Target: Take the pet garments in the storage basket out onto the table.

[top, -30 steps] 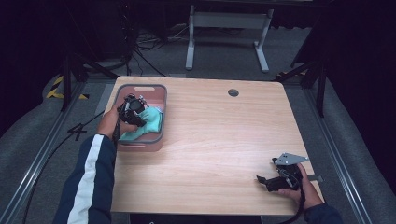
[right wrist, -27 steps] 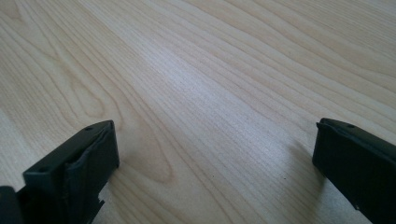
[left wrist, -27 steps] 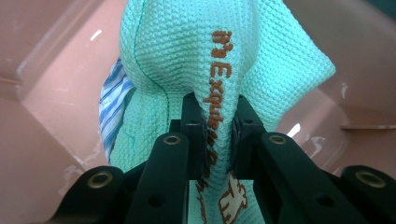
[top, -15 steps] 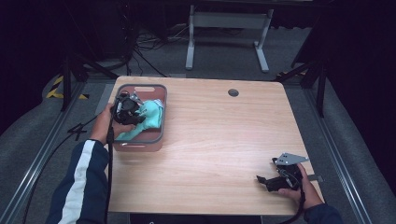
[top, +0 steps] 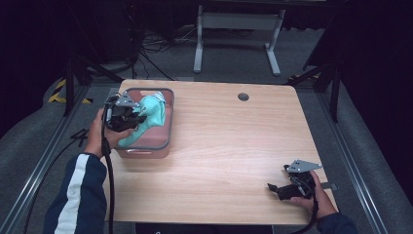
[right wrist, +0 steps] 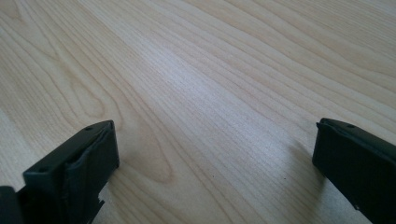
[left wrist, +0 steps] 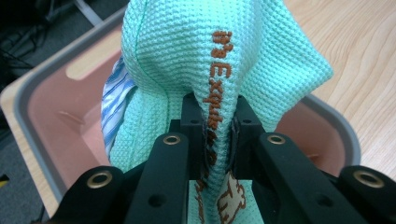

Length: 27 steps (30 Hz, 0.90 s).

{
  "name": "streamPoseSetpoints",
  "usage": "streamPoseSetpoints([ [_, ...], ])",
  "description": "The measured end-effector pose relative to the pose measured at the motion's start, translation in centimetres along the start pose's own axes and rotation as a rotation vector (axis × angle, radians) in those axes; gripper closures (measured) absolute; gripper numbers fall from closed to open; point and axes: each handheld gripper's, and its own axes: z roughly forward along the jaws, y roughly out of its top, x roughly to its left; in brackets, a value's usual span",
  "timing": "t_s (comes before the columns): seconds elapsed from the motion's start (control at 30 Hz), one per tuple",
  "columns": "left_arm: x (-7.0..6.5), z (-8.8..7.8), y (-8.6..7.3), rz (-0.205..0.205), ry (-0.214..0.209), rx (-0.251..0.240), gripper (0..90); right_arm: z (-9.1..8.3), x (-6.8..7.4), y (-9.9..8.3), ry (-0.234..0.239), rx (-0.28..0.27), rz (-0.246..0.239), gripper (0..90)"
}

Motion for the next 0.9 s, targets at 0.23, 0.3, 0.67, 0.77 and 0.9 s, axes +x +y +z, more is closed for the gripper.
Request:
streamPoseSetpoints([
  [0.23,-0.5,-1.8,-0.3,-0.013,0.004,-0.096,79.5,0.0,0.0,0.0,0.0,0.001,0.002,0.6],
  [0.3,-0.8,-2.4,-0.3,-0.007,0.004,-0.124,79.5,0.0,0.0,0.0,0.0,0.0,0.0,0.6],
  [0.67,-3.6,-4.8,0.1,0.029,-0.033,-0.258,79.8,0.0,0.0,0.0,0.0,0.001,0.001,0.6],
  [0.77,-4.6,-5.0,0.3,0.053,-0.037,-0.272,79.8,0.0,0.0,0.0,0.0,0.0,0.0,0.6],
  [0.9,-5.8,-5.1,0.6,0.072,-0.059,-0.292,79.8,0.0,0.0,0.0,0.0,0.001,0.001,0.6],
])
